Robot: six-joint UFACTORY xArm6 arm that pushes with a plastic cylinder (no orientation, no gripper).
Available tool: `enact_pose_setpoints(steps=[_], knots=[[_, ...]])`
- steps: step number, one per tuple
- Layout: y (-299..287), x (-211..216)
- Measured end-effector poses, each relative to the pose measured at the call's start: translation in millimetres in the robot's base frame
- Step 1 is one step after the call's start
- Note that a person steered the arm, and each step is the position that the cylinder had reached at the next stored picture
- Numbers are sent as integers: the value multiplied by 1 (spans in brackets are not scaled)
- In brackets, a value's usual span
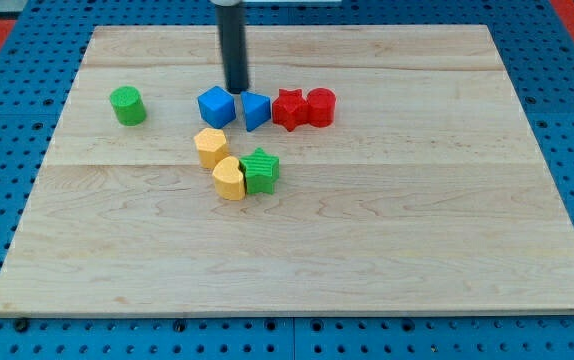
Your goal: Slide the green circle down a bit
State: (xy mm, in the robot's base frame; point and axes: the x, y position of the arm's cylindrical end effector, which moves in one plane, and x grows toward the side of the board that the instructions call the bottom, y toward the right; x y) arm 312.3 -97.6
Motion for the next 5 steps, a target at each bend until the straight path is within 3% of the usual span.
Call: enact_pose_setpoints(steps=[1,2,3,5], knots=[[-77,5],[-104,22],[-104,47],[-106,50]])
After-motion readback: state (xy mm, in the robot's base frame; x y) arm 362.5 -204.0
